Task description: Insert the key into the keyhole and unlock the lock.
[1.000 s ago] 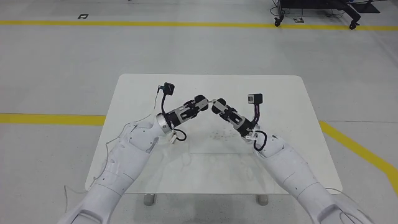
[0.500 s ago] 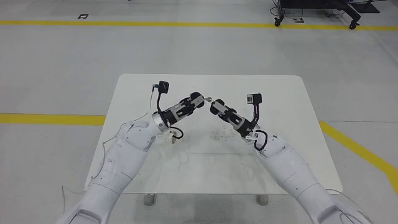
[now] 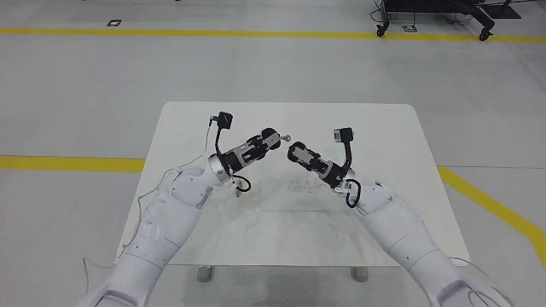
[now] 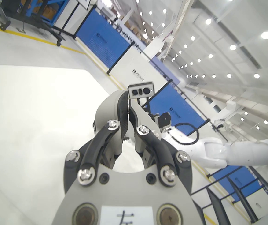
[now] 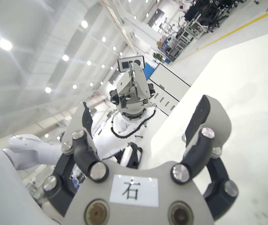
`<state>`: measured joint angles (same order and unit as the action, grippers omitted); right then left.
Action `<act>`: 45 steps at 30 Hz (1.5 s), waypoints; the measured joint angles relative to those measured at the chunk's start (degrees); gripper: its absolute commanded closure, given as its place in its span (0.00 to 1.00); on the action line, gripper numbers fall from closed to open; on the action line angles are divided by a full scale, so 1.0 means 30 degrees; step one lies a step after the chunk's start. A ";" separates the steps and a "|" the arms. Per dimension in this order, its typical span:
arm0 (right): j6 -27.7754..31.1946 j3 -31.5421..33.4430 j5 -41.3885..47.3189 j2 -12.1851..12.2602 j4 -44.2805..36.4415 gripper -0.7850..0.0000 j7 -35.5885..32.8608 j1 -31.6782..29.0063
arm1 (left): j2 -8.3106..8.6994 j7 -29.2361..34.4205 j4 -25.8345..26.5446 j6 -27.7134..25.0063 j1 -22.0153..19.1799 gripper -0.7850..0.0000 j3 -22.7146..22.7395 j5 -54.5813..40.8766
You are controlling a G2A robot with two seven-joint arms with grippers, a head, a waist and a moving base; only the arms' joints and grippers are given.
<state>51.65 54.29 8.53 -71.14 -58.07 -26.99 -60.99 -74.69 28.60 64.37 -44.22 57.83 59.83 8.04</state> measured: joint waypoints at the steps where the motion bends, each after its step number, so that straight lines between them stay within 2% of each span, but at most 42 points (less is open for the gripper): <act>1: 0.0005 0.0154 -0.0648 0.0074 -0.0072 0.00 -0.0086 -0.0006 | 0.0036 0.0452 0.0006 -0.0108 -0.0053 1.00 -0.0009 -0.0073; 4: 0.0076 0.0725 -0.1480 0.0337 -0.0579 0.09 -0.0607 -0.0183 | 0.0212 0.2140 -0.0127 -0.0339 -0.0275 1.00 0.0032 -0.0232; 5: 0.0083 0.0894 -0.1470 0.0420 -0.0763 0.20 -0.0857 -0.0254 | 0.0261 0.2580 -0.0157 -0.0398 -0.0316 1.00 0.0057 -0.0325; 9: -0.0083 0.1438 -0.1456 0.0751 -0.1446 0.16 -0.2258 -0.0454 | 0.0420 0.4006 -0.0209 -0.0594 -0.0410 1.00 0.0115 -0.1178; 13: -0.0280 0.1598 -0.1677 0.0900 -0.1818 0.23 -0.2912 -0.0637 | 0.0472 0.4610 -0.0182 -0.0642 -0.0402 1.00 -0.0015 -0.1892; 15: -0.0267 0.1565 -0.1546 0.0917 -0.1992 0.31 -0.3037 -0.0730 | 0.0498 0.5025 -0.0188 -0.0670 -0.0483 1.00 -0.0137 -0.2071; 17: -0.0266 0.1546 -0.1415 0.0925 -0.2062 0.33 -0.3088 -0.0761 | 0.0513 0.5091 -0.0229 -0.0635 -0.0519 1.00 -0.0189 -0.2123; 19: -0.0304 0.1572 -0.1494 0.0936 -0.2073 0.48 -0.3034 -0.0733 | 0.0519 0.4934 -0.0267 -0.0594 -0.0524 1.00 -0.0218 -0.2224; 26: -0.0308 0.1524 -0.1290 0.0923 -0.2005 0.65 -0.2853 -0.0742 | 0.0575 0.4930 -0.0329 -0.0677 -0.0589 1.00 -0.0386 -0.2162; 29: -0.0329 0.1434 -0.0989 0.0908 -0.1906 0.80 -0.3019 -0.0676 | 0.0599 0.4996 -0.0384 -0.0680 -0.0662 1.00 -0.0451 -0.2200; 31: -0.0316 0.1378 -0.0832 0.0892 -0.1797 0.98 -0.3074 -0.0615 | 0.0618 0.4999 -0.0416 -0.0693 -0.0696 1.00 -0.0482 -0.2213; 41: -0.0102 0.1183 -0.0143 0.0835 -0.1399 1.00 -0.3282 -0.0459 | 0.0694 0.4653 -0.0445 -0.0806 -0.0785 1.00 -0.0599 -0.1964; 42: -0.0062 0.1172 0.0001 0.0835 -0.1363 1.00 -0.3356 -0.0453 | 0.0699 0.4684 -0.0460 -0.0775 -0.0811 0.53 -0.0642 -0.1931; 43: -0.0023 0.1168 0.0119 0.0836 -0.1344 1.00 -0.3420 -0.0446 | 0.0695 0.4649 -0.0483 -0.0727 -0.0807 0.00 -0.0668 -0.2041; 45: 0.0113 0.1187 0.0412 0.0847 -0.1301 1.00 -0.3566 -0.0441 | 0.0689 0.4624 -0.0543 -0.0645 -0.0822 0.00 -0.0690 -0.2349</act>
<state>51.99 57.85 9.77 -68.60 -61.98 -37.68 -62.32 -72.62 42.47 62.74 -46.16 55.36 57.76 1.00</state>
